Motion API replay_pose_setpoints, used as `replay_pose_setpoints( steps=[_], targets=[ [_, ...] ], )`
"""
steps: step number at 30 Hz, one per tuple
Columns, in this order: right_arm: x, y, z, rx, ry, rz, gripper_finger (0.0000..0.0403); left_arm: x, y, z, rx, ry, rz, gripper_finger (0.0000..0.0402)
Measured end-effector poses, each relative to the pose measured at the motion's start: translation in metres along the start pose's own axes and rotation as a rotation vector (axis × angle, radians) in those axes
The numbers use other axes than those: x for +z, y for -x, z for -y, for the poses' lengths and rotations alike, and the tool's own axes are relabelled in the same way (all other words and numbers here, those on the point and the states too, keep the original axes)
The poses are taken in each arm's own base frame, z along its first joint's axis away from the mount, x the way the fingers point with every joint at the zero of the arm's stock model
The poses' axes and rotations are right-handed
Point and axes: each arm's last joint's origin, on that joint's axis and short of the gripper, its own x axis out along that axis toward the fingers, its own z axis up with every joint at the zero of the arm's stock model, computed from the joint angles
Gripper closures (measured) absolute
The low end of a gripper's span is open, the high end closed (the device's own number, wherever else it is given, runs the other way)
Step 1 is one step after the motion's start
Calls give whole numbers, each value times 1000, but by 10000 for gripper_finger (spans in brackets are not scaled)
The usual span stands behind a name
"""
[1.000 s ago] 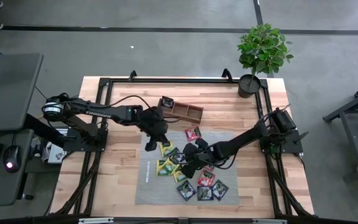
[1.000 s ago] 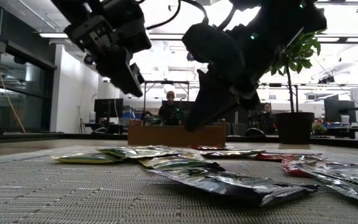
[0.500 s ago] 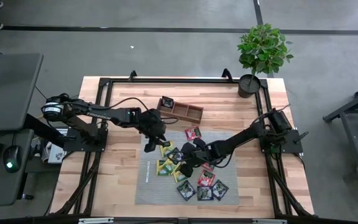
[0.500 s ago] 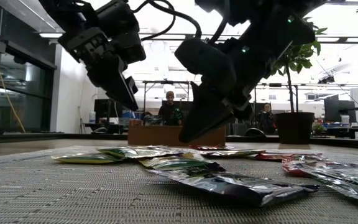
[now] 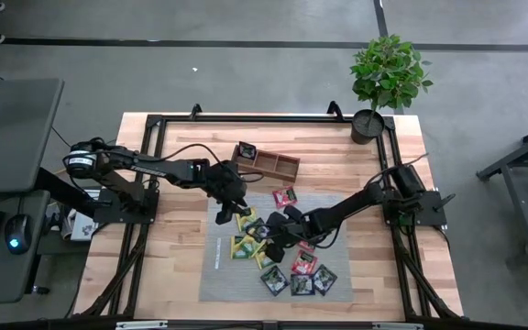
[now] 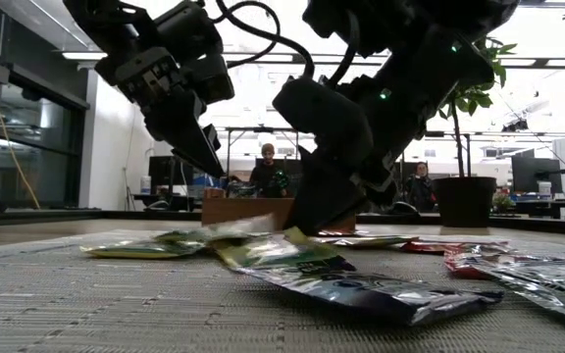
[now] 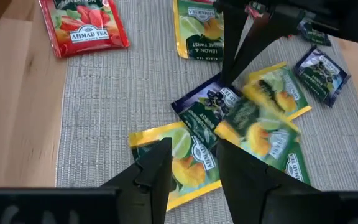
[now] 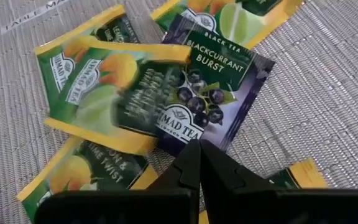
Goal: Pick & Place Tea
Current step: Put the purple tea bag into the left section of the wooden organizer
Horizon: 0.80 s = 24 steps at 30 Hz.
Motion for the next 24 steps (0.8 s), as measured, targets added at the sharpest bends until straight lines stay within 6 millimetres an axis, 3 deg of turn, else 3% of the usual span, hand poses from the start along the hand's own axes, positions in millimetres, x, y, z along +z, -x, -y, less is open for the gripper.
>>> replay_pose_setpoints(
  steps=[11, 24],
  targets=[
    [-4, -3, 3, -23, -25, -34, 403, -1, 0, 0, -20, 99, -10, 275],
    [-2, -4, 7, -35, -31, -37, 403, -11, -33, -8, -153, 356, -81, 275]
  ],
)
